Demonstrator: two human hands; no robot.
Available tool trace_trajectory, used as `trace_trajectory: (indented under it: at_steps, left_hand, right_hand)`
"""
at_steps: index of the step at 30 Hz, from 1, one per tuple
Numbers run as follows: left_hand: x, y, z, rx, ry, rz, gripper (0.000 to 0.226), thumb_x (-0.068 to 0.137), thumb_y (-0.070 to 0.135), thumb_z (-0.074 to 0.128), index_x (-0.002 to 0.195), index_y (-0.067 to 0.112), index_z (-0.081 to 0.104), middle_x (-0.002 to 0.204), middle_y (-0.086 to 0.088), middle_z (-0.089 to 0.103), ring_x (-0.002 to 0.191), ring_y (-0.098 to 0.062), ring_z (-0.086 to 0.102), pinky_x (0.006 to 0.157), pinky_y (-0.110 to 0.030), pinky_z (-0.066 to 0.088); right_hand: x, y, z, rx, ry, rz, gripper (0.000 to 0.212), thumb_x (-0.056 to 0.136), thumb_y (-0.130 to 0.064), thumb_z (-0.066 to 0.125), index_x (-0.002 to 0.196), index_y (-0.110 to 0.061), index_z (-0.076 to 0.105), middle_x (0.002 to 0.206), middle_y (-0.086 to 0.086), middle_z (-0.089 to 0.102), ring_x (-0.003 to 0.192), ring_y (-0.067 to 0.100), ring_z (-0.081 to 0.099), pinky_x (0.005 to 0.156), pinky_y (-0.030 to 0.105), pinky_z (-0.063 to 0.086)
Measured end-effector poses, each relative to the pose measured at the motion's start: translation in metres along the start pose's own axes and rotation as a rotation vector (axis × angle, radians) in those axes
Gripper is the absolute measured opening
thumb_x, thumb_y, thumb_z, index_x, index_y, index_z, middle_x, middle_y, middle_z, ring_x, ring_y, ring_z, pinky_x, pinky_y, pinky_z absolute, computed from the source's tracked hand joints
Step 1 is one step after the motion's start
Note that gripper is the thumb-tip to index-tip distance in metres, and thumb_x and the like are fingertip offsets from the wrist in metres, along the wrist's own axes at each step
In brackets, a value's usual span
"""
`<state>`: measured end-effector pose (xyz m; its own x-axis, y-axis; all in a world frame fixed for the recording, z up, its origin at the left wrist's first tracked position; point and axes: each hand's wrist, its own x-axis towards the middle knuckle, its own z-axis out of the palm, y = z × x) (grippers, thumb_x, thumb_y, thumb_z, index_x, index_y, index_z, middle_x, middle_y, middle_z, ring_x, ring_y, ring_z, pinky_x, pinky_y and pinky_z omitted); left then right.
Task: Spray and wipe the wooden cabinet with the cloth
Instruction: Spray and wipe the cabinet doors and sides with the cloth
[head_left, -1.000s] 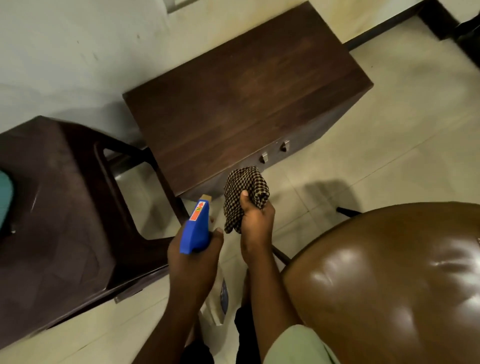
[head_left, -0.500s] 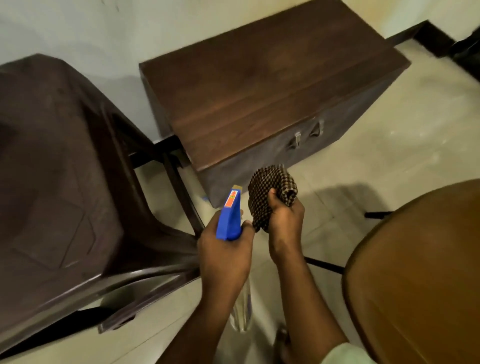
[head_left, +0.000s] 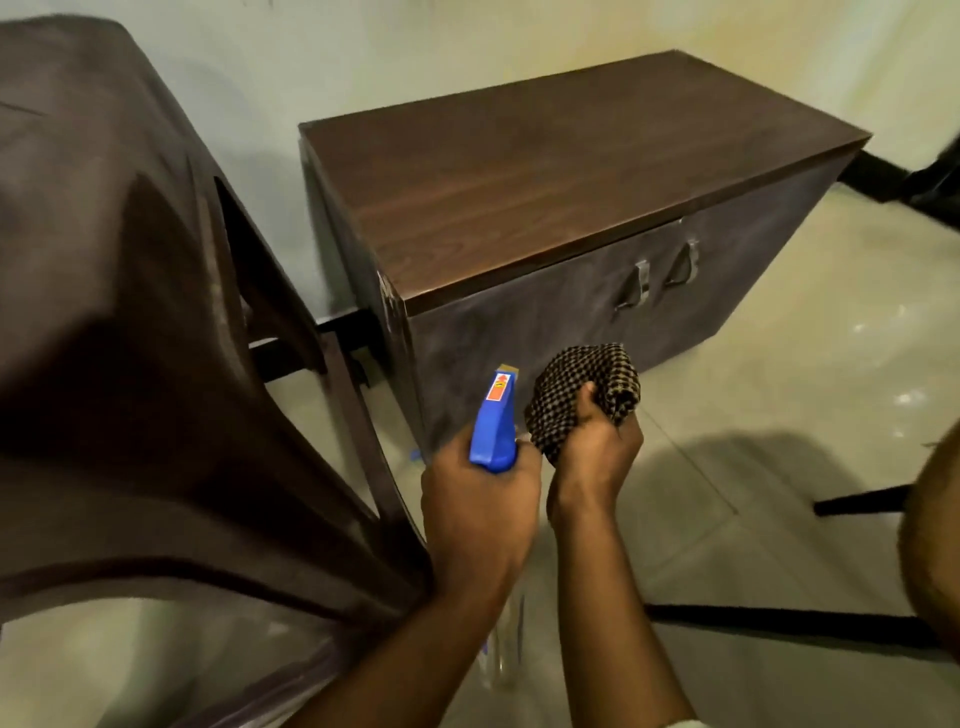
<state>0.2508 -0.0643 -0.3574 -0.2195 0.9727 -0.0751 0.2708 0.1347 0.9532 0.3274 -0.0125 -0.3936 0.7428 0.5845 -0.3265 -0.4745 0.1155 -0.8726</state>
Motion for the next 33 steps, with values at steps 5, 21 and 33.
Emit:
trace_trajectory:
  at_steps: [5, 21, 33]
  left_hand:
    - [0.023, -0.023, 0.013, -0.062, 0.009, 0.054, 0.017, 0.074, 0.032, 0.068, 0.071, 0.018, 0.057, 0.059, -0.005, 0.058, 0.059, -0.025, 0.057, 0.059, -0.038, 0.05]
    - [0.043, -0.048, -0.003, -0.143, 0.064, 0.096, 0.007, 0.078, 0.016, 0.068, 0.077, 0.012, 0.063, 0.072, -0.023, 0.062, 0.068, -0.039, 0.062, 0.068, -0.05, 0.054]
    - [0.038, -0.055, -0.006, -0.081, 0.002, 0.085, 0.021, 0.08, 0.033, 0.069, 0.075, 0.015, 0.058, 0.066, -0.015, 0.06, 0.067, -0.034, 0.065, 0.067, -0.048, 0.058]
  right_hand:
    - [0.031, 0.018, 0.004, 0.038, -0.078, -0.072, 0.02, 0.09, -0.005, 0.057, 0.103, -0.015, 0.069, 0.1, 0.003, 0.071, 0.098, 0.024, 0.067, 0.094, 0.047, 0.052]
    - [0.032, 0.051, -0.011, 0.063, -0.017, -0.12, 0.023, 0.09, -0.003, 0.056, 0.108, -0.013, 0.066, 0.092, -0.006, 0.067, 0.091, 0.019, 0.065, 0.089, 0.038, 0.053]
    - [0.019, 0.043, -0.021, 0.035, -0.048, -0.079, 0.025, 0.092, -0.008, 0.056, 0.117, -0.008, 0.063, 0.089, -0.007, 0.065, 0.083, 0.012, 0.062, 0.093, 0.049, 0.051]
